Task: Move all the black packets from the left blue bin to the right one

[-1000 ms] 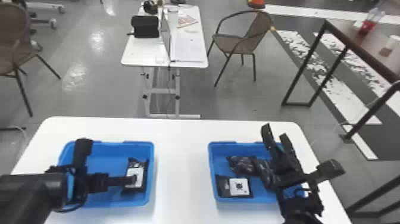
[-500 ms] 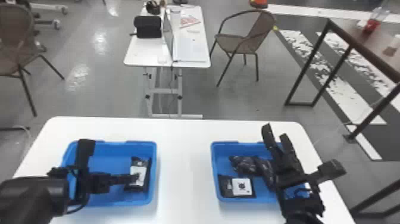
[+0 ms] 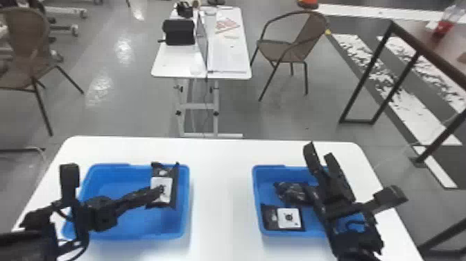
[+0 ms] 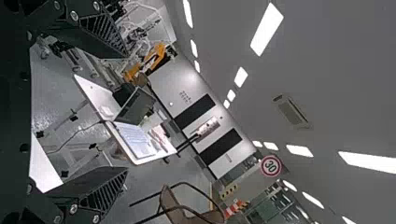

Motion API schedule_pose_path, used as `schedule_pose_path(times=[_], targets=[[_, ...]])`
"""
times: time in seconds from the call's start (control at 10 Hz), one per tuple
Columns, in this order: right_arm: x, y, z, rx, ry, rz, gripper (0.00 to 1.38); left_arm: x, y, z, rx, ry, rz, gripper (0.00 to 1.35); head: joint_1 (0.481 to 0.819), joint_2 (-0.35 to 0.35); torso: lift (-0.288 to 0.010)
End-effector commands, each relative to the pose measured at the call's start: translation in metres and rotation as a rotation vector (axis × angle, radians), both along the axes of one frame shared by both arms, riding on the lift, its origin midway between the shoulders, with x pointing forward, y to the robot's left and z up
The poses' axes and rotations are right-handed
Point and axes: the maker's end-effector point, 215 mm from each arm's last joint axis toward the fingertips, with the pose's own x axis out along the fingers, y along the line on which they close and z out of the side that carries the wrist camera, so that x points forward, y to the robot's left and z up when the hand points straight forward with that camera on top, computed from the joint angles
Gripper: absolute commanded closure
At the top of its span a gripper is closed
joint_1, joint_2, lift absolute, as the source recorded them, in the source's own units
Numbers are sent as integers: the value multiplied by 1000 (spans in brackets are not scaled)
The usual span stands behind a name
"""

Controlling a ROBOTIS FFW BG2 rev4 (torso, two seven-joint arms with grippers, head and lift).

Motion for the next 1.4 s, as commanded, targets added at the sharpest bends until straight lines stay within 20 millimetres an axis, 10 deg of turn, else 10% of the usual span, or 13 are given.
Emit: schedule_pose_path(times=[0.0,0.5,1.1,1.2,1.3], targets=[[1,21,7,3,-15,49,170,-8,-20,34,-81,-87,-25,1223,695,-95,0],[21,127,39,19,-87,320,171,19,-133,89,-158,-190,-234,1222,695,-99,0],[16,202,48,12,-97,527,171,38,-197,117,-208,-220,-342,1222,695,-82,0],[15,210,48,8,-96,560,323,38,-199,117,-214,-217,-341,1222,695,-83,0],[15,211,45,-1,-97,572,940,37,-200,115,-216,-212,-341,1222,695,-81,0]])
